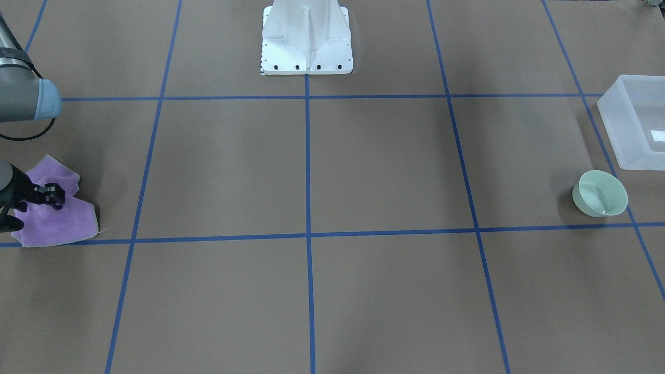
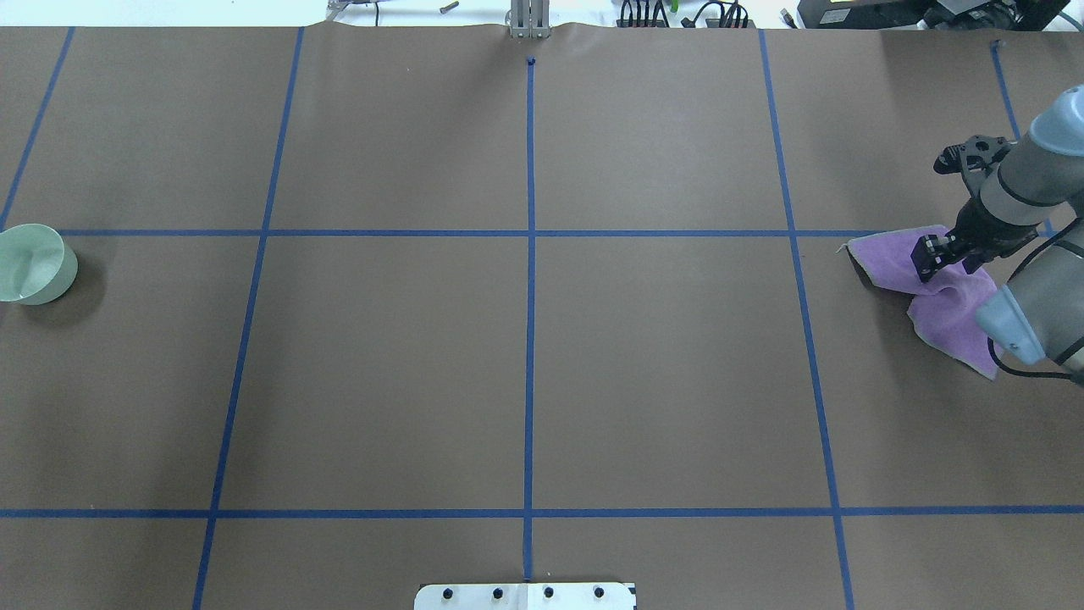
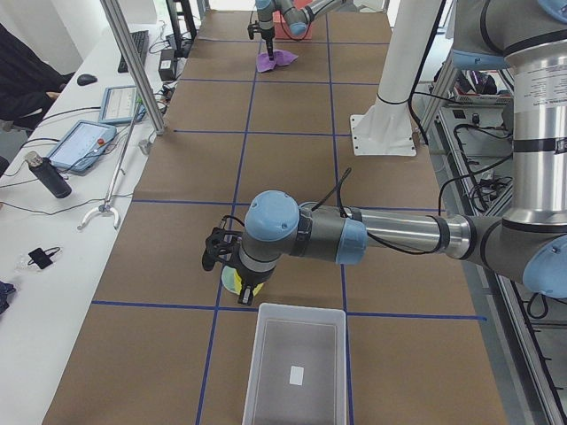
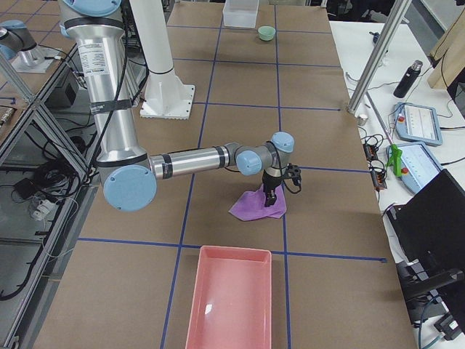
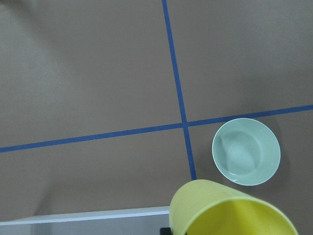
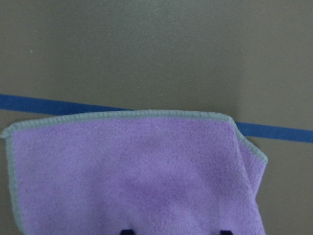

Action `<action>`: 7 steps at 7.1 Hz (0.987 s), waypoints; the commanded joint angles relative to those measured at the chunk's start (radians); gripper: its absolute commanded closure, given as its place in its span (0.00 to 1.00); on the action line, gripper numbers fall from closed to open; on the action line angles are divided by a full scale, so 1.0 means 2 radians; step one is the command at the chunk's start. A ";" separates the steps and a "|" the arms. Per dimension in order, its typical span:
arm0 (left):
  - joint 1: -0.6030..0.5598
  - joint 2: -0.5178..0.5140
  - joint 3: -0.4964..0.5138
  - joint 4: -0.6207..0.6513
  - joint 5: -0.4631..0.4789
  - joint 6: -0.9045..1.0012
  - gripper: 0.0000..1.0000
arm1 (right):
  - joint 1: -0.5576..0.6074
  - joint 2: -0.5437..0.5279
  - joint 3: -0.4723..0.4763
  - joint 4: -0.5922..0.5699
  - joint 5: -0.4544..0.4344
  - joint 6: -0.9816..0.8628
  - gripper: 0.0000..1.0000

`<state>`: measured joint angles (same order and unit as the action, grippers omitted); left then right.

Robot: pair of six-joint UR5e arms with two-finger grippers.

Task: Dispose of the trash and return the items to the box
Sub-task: 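Lift the lavender cloth with the right gripper and carry it off the table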

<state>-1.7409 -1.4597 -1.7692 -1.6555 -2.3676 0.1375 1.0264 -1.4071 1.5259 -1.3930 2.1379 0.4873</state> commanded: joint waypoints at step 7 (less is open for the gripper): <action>-0.003 -0.001 0.083 -0.004 0.006 0.056 1.00 | 0.074 -0.001 0.215 -0.250 0.051 -0.007 1.00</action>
<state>-1.7474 -1.4735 -1.6285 -1.6630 -2.3556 0.2374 1.1081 -1.4102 1.8799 -1.8056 2.1971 0.4844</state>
